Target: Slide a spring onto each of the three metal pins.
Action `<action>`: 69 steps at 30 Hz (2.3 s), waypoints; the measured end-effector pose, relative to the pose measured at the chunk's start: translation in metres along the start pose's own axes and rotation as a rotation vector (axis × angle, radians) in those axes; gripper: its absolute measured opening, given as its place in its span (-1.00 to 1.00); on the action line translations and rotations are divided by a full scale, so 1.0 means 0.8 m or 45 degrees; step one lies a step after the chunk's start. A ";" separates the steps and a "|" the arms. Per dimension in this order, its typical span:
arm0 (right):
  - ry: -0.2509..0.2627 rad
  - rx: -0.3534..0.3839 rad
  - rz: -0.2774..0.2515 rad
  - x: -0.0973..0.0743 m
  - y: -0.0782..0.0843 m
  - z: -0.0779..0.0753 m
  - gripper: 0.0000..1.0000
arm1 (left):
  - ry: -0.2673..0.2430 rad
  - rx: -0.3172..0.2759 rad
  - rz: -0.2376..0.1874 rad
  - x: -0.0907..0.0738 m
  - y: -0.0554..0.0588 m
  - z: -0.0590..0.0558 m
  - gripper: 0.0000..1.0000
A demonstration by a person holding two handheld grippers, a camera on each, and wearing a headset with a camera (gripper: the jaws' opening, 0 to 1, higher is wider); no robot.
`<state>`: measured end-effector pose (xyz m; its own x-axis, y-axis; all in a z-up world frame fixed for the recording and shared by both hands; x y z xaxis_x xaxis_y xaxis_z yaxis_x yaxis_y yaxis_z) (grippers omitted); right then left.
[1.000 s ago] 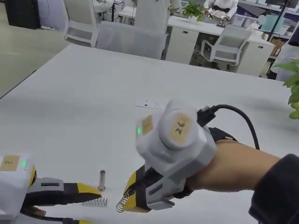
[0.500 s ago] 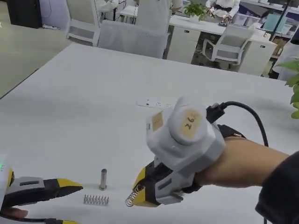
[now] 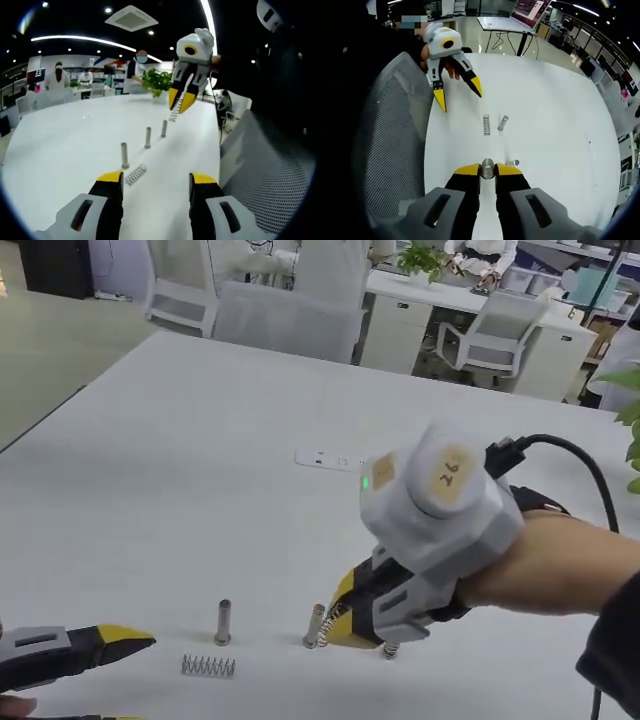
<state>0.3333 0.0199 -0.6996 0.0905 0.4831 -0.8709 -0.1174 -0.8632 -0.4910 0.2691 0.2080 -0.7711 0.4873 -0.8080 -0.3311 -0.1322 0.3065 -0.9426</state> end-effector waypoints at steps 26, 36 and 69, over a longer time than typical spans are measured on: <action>0.078 -0.031 0.123 0.022 -0.007 -0.059 -0.84 | 0.005 -0.002 -0.020 0.008 -0.003 -0.007 -0.03; 0.044 -0.021 0.169 0.041 -0.001 -0.065 -0.84 | 0.003 -0.007 -0.016 0.010 -0.003 -0.008 -0.04; -0.033 0.023 0.216 0.092 0.016 -0.062 -0.84 | -0.007 -0.017 -0.006 0.010 -0.003 -0.007 -0.06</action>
<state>0.3874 0.0371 -0.7686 0.0423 0.3346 -0.9414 -0.1464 -0.9300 -0.3372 0.2685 0.1979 -0.7721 0.4930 -0.8066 -0.3261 -0.1409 0.2959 -0.9448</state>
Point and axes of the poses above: the centre of the closed fingertips' face, and the gripper's own axes: x roughly forward along the fingers, z roughly to its left, y roughly out of its underside, the point moved 6 cm from there along -x, roughly backward along the fingers, and after that the axes turned 9 degrees about x, right-handed, at the moved point
